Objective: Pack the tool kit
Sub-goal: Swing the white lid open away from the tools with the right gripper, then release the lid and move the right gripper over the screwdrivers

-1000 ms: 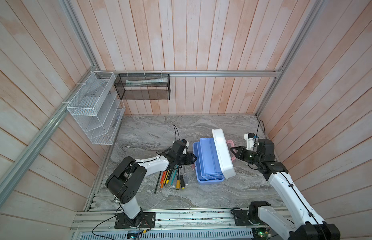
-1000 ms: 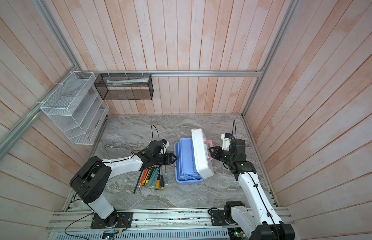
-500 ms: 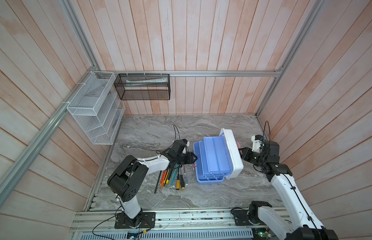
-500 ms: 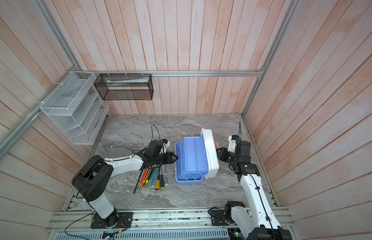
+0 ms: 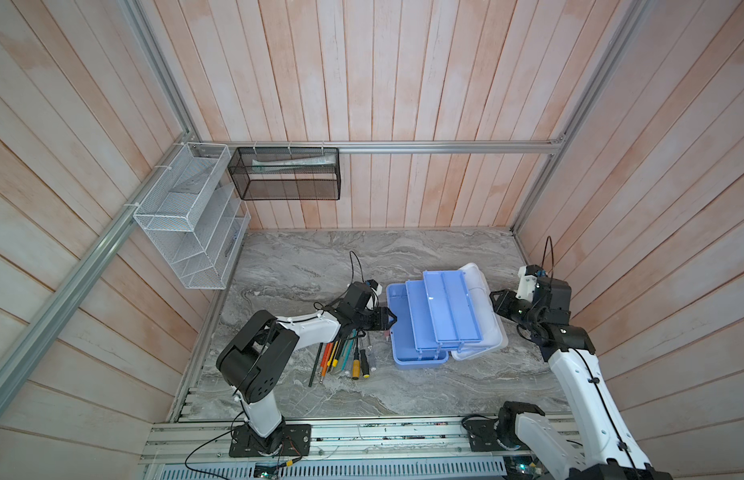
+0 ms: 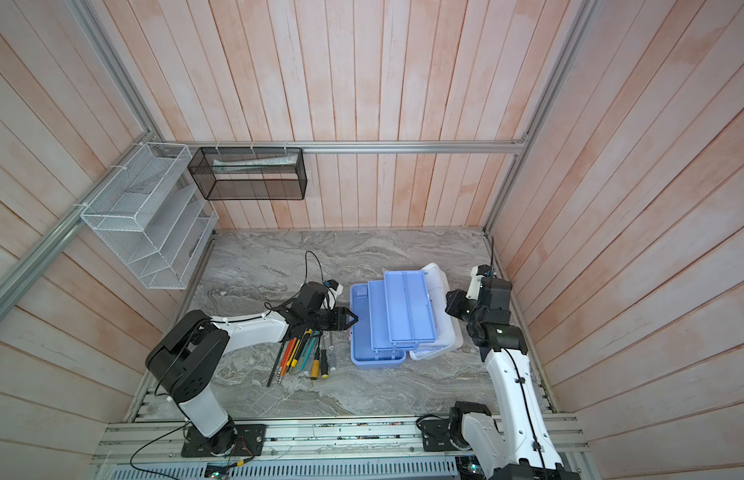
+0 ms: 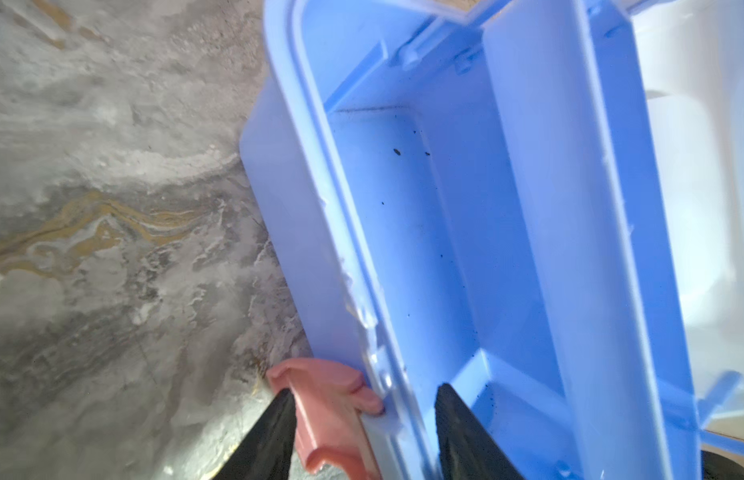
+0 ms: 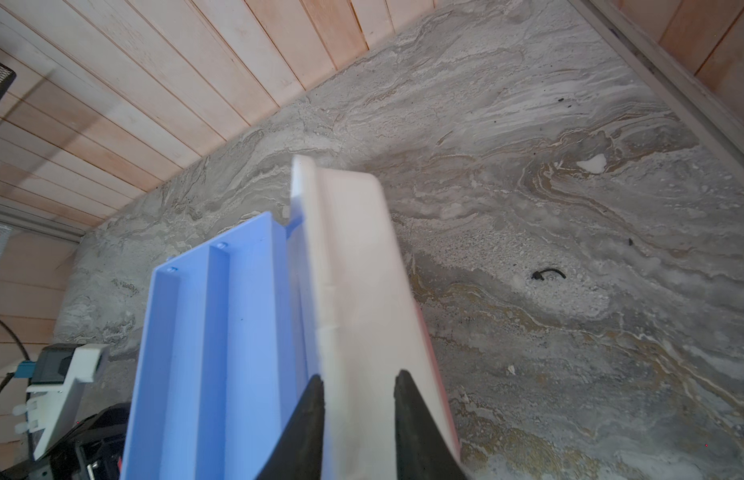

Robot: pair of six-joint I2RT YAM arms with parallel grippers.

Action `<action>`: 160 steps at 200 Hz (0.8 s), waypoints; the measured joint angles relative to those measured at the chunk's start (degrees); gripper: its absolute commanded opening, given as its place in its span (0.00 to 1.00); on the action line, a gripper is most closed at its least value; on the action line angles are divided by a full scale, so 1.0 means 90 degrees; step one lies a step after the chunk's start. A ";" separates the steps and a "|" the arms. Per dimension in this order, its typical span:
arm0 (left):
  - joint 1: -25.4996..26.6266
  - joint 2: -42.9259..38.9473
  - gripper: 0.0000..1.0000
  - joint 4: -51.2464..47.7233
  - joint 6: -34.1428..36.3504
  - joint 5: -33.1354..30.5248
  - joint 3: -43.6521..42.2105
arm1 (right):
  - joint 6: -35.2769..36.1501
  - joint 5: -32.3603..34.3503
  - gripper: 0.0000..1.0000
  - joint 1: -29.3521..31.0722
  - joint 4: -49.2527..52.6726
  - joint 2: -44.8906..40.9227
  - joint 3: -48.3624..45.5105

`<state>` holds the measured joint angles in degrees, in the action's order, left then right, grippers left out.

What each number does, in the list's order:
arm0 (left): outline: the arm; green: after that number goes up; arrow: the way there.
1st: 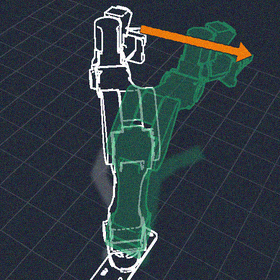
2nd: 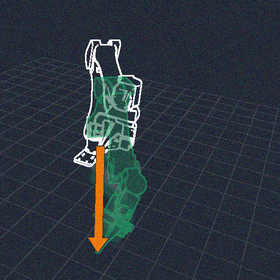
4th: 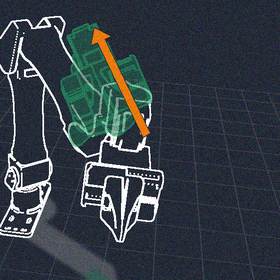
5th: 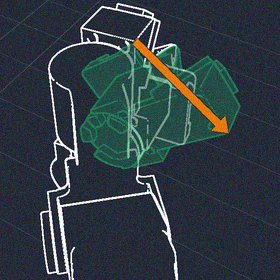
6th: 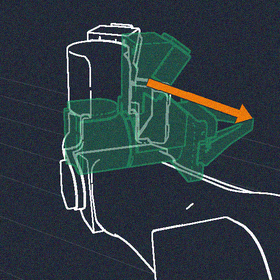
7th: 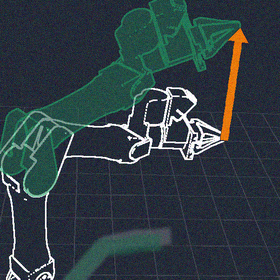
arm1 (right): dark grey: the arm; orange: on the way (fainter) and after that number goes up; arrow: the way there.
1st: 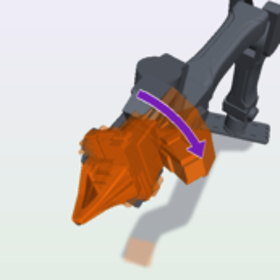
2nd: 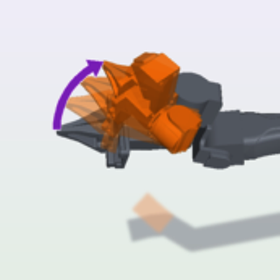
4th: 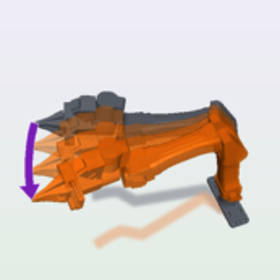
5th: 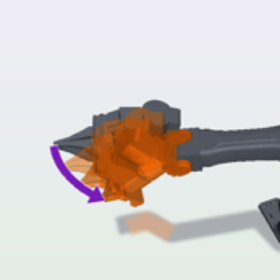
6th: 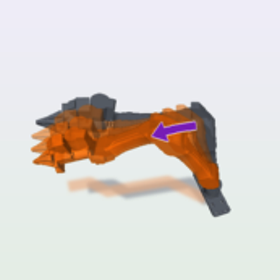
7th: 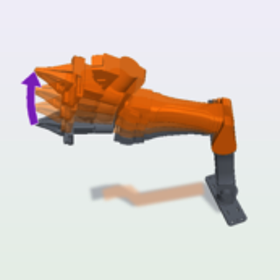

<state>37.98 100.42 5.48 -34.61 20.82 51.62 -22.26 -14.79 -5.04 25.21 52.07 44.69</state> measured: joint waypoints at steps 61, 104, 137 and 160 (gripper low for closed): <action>0.0170 0.0022 0.55 0.0112 0.0075 0.0019 -0.0041 | 0.0177 -0.0058 0.27 0.0039 0.0206 0.0289 0.0279; 0.0274 -0.0384 0.81 -0.0170 0.0189 -0.0466 -0.0046 | 0.0304 0.0578 0.27 0.1787 0.0410 0.0690 0.0954; -0.0044 -0.1778 0.90 -0.0627 0.0306 -0.1523 -0.0146 | -0.0024 0.1280 0.27 0.3609 0.0415 0.1234 0.1498; -0.0554 -0.2902 0.94 -0.0804 0.0478 -0.2402 -0.0510 | -0.0464 0.1758 0.27 0.4874 0.0316 0.2001 0.1722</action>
<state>32.99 74.30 -1.76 -30.30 -0.80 47.03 -26.44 1.04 38.83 28.05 70.08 60.18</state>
